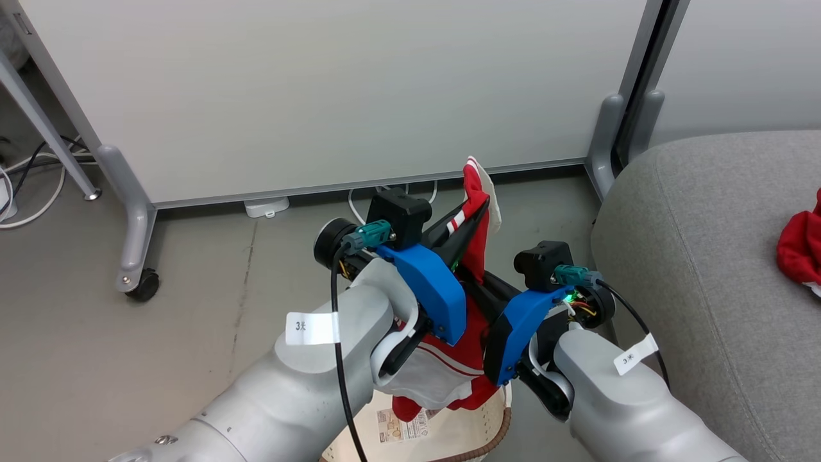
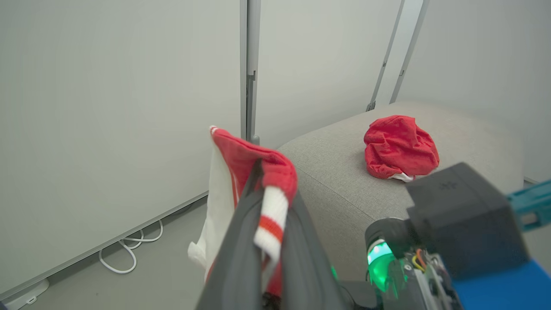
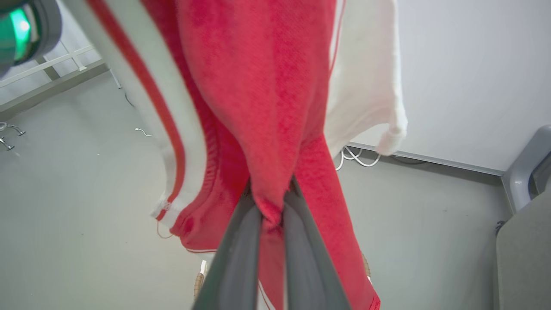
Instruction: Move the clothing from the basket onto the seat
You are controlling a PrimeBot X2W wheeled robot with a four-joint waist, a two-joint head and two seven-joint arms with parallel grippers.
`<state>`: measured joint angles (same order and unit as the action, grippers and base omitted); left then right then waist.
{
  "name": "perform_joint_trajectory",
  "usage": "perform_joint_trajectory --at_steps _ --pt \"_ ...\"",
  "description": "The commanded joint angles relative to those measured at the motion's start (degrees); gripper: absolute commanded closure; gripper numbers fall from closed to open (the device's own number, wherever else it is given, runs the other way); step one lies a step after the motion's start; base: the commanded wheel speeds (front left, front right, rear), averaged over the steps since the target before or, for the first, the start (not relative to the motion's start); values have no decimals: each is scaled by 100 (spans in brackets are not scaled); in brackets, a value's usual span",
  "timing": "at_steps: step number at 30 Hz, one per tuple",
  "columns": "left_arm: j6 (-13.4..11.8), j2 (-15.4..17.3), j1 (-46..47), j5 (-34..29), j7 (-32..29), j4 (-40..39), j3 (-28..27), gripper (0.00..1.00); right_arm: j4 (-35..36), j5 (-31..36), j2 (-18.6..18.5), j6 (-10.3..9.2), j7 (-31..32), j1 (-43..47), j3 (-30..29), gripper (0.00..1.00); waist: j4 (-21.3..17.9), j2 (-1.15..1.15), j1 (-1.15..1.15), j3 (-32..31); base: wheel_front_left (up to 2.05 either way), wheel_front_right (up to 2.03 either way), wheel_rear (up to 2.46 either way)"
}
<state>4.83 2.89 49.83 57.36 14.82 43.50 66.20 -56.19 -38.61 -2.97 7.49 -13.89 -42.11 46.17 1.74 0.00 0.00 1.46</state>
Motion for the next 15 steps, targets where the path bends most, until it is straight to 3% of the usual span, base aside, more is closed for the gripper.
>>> perform_joint_trajectory --at_steps 1,14,15 --pt "-30 -1 123 2 43 22 5 100 -42 -70 13 1 -36 -82 55 100 -6 0 0 -5 0 0 0" --pt "-13 0 127 36 50 172 0 99 -97 -311 13 1 -119 -153 233 100 -36 0 0 -24 0 0 0" --pt "-14 0 124 27 51 173 -13 74 -90 -336 13 1 -120 -158 242 100 -38 0 0 -19 0 0 0"
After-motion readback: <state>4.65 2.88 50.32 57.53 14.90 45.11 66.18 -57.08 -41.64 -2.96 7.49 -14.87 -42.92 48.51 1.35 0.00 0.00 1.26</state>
